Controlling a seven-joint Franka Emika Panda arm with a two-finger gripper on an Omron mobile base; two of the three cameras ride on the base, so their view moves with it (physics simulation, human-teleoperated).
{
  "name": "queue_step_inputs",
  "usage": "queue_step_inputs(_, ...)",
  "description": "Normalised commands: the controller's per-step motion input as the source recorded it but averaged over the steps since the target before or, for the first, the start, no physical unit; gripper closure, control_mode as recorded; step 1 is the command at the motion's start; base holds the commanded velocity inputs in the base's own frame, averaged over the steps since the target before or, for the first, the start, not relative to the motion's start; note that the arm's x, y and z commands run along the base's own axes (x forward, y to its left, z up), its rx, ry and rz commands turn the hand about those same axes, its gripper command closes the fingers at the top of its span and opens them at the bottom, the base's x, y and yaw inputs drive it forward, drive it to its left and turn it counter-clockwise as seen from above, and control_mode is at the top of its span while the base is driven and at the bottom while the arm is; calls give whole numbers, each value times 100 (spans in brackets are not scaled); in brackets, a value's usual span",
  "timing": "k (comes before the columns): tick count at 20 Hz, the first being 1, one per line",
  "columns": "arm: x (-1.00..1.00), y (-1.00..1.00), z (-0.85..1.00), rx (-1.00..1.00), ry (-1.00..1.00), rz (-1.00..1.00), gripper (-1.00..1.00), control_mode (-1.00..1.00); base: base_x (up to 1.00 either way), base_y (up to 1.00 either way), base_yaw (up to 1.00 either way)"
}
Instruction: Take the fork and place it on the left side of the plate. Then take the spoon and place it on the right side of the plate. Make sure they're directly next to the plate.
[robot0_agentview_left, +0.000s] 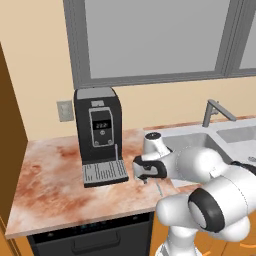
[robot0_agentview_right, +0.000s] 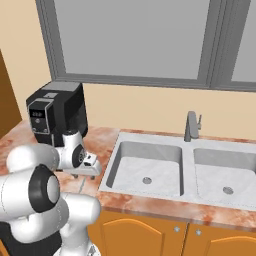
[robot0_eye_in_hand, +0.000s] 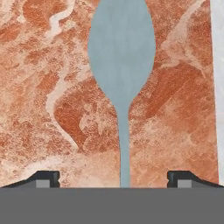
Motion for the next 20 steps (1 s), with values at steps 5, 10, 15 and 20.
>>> queue_step_inputs(5, 0, 0, -40, 0, 0, 0, 100, -100, 0, 0, 0)
queue_step_inputs(10, 0, 0, -27, 0, -2, 0, 100, -100, 0, 0, 0)
queue_step_inputs(15, 0, 0, -9, 2, -6, 0, 100, -100, 0, 0, 0)
queue_step_inputs(20, -8, -9, 3, 2, -8, 0, 100, -100, 0, 0, 0)
